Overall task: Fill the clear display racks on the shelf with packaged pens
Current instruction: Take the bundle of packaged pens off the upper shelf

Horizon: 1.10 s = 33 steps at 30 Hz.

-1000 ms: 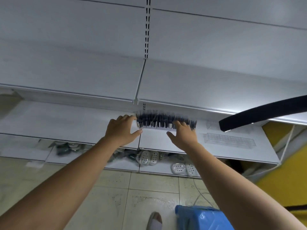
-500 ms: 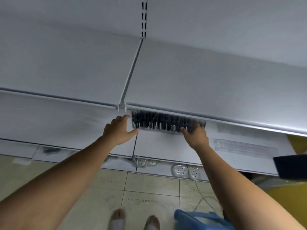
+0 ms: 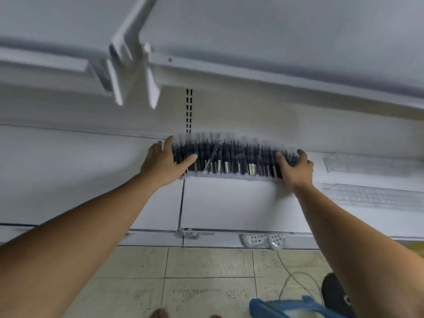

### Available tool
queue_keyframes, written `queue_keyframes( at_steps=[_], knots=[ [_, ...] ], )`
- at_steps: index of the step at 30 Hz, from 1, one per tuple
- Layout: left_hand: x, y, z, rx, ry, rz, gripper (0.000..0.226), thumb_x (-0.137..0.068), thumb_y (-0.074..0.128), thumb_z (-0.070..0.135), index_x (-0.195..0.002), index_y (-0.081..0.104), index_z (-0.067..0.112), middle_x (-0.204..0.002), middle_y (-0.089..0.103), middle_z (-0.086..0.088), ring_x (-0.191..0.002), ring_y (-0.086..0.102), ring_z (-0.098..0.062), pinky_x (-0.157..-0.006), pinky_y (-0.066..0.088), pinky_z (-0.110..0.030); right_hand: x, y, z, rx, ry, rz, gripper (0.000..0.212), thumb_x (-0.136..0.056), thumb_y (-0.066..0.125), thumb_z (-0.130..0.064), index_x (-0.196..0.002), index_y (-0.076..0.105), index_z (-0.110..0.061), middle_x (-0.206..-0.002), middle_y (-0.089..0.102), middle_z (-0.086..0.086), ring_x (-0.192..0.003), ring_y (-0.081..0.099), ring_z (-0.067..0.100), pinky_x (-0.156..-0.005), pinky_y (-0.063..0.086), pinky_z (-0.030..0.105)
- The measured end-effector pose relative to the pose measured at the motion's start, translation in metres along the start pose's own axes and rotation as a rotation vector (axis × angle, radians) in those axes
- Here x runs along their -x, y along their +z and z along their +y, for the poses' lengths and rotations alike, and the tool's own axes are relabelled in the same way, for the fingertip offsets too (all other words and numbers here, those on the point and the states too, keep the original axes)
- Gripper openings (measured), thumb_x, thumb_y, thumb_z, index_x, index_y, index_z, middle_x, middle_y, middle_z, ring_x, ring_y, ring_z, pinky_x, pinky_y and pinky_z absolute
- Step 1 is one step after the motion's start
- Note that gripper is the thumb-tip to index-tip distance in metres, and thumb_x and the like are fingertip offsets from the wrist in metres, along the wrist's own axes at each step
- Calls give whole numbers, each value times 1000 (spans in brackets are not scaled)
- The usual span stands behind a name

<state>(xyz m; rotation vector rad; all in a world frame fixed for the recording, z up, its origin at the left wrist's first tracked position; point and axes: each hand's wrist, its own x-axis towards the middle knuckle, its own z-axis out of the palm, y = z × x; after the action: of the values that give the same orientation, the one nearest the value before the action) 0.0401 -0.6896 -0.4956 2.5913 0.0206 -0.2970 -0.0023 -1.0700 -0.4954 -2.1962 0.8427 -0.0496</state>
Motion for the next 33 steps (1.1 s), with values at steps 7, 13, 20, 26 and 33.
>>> queue_keyframes(
  at_steps=[7, 13, 20, 26, 33],
  knots=[
    [2, 32, 5, 117, 46, 113, 120, -74, 42, 97, -165, 8, 26, -173, 13, -9, -160, 6, -30, -129, 16, -53, -7, 0, 8, -101, -36, 94, 89, -87, 60, -72, -158, 32, -25, -155, 39, 15, -143, 41, 37, -119, 35, 52],
    [-1, 45, 23, 131, 43, 175, 122, -70, 35, 103, -162, 17, 26, -170, 20, -11, -159, 9, -33, -128, 18, -53, 18, 24, -1, 22, -188, 37, 87, -89, 59, -72, -157, 34, -26, -159, 37, 8, -149, 27, 29, -119, 32, 51],
    [-1, 57, 48, 167, 56, 159, 113, -78, 53, 90, -164, 16, 28, -173, 6, -9, -160, 1, -30, -128, 20, -52, 35, 48, -15, 42, -260, 62, 79, -94, 58, -63, -158, 30, -26, -157, 40, 5, -148, 28, 25, -114, 35, 45],
    [-5, 67, 59, 259, 73, 207, 100, -82, 59, 78, -160, 22, 29, -168, 20, -6, -155, 26, -27, -115, 43, -50, 48, 67, -26, 11, -327, 26, 78, -97, 58, -55, -161, 26, -24, -159, 39, 7, -148, 28, 26, -115, 34, 45],
    [1, 66, 71, 308, 103, 181, 92, -92, 60, 67, -164, 16, 32, -174, 7, -8, -160, 9, -22, -122, 28, -42, 55, 76, -35, 5, -352, -59, 78, -99, 55, -54, -162, 23, -24, -163, 32, 9, -151, 24, 29, -120, 29, 48]
  ],
)
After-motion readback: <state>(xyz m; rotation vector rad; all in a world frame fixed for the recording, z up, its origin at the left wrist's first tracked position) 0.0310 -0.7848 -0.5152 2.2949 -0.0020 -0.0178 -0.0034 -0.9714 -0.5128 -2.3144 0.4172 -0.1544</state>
